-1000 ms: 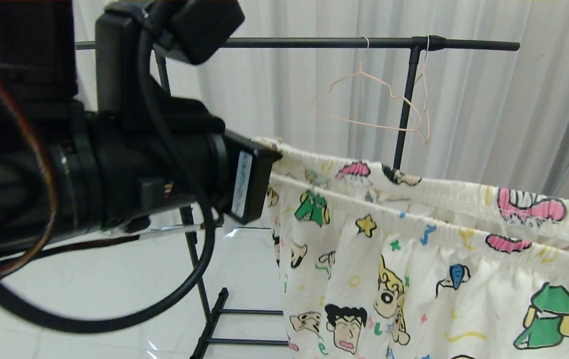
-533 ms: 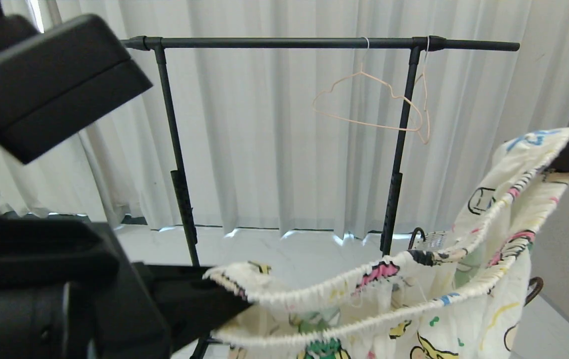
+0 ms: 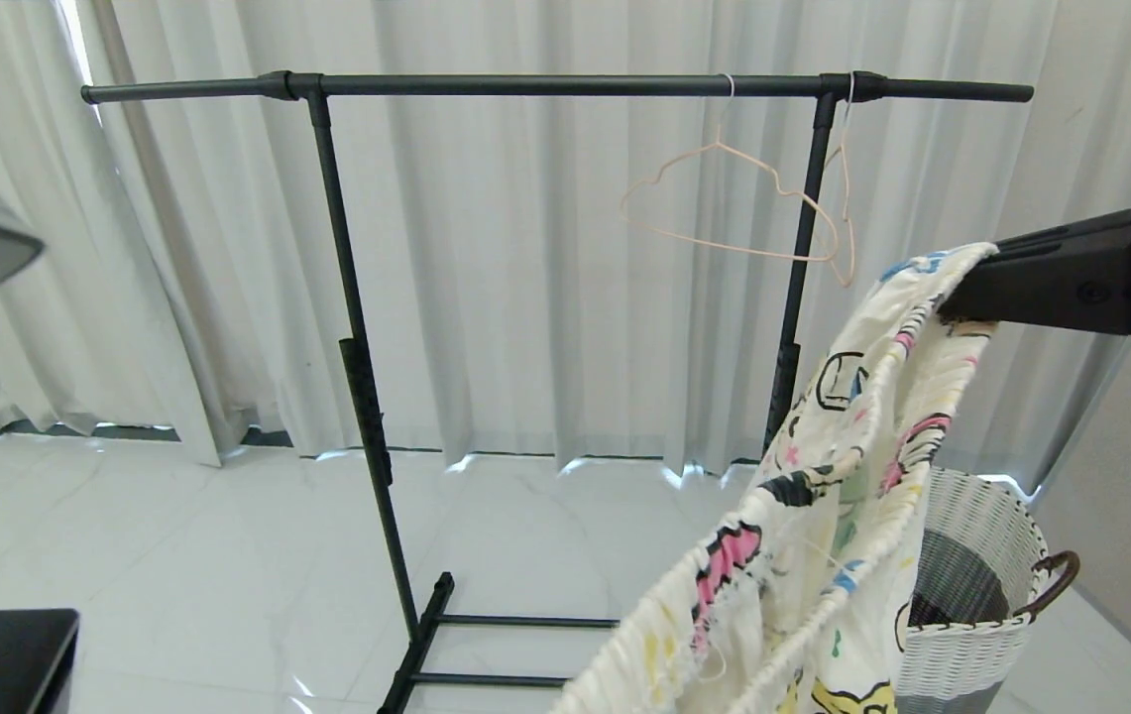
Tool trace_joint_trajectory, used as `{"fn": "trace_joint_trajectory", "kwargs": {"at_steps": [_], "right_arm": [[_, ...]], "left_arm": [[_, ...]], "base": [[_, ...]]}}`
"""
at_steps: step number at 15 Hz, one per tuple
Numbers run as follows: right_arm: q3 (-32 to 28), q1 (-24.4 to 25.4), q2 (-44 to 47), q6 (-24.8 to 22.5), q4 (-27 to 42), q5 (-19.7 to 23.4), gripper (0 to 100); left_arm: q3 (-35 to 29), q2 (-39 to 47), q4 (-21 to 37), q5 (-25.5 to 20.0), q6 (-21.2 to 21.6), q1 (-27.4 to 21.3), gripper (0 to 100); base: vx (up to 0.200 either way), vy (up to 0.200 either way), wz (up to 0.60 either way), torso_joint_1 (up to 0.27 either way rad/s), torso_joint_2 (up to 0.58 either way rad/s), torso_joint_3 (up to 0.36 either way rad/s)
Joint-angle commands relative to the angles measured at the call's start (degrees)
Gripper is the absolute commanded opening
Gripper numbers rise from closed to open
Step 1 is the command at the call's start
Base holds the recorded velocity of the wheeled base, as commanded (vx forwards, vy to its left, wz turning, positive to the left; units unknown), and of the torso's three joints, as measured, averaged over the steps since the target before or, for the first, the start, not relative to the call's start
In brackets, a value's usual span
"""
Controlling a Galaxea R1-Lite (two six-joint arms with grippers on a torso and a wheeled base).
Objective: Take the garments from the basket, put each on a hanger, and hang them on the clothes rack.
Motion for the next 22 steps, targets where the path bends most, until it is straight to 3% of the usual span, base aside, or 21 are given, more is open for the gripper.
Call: {"fn": "trace_joint_trajectory", "kwargs": {"at_steps": [1, 3, 4, 5, 7, 11, 15, 16, 22], "right_arm": [[0.6, -0.06, -1.18, 0.08, 1.2, -0.11, 0], [2.01, -0.23, -3.38, 0.08, 3.22, -0.02, 0], [2.71, -0.23, -4.08, 0.08, 3.39, -0.02, 0], [4.64, -0.23, -5.58, 0.0, 3.48, -0.11, 0], [6.05, -0.06, -6.72, -0.09, 3.48, -0.11, 0], [6.14, -0.06, -6.9, -0.18, 3.48, -0.02, 0], [5.96, -0.06, -6.9, -0.18, 5.24, -0.11, 0], [5.96, -0.15, -6.98, -0.18, 6.56, -0.02, 100], [6.31, -0.41, -7.69, 0.08, 7.0, -0.11, 100]], "left_arm": [[-0.27, -1.63, 1.18, 0.45, 0.93, 2.26, 0], [-0.1, -0.49, 0.82, 1.51, 8.67, 12.54, 0], [-0.19, 0.22, 0.39, 1.95, 10.78, 15.44, 0], [-0.27, 1.53, -4.27, 2.21, 14.99, 21.68, 0], [0.16, 2.68, -7.53, 2.21, 20.27, 26.69, 0], [-0.01, 4.08, -11.3, 2.21, 20.97, 27.13, 0], [-0.01, 4.35, -11.57, 2.21, 20.97, 27.13, 0], [0.08, 4.35, -11.57, 2.21, 20.97, 27.13, 0], [0.43, 4.7, -11.57, 2.21, 21.06, 27.13, 0]], "base": [[0.0, 0.0, 0.0, 0.0, 0.0, 0.0], [0.0, 0.0, 0.0, 0.0, 0.0, 0.0], [0.0, 0.0, 0.0, 0.0, 0.0, 0.0], [0.0, 0.0, 0.0, 0.0, 0.0, 0.0], [0.0, 0.0, 0.0, 0.0, 0.0, 0.0], [0.0, 0.0, 0.0, 0.0, 0.0, 0.0], [0.0, 0.0, 0.0, 0.0, 0.0, 0.0], [0.0, 0.0, 0.0, 0.0, 0.0, 0.0], [0.0, 0.0, 0.0, 0.0, 0.0, 0.0]]}}
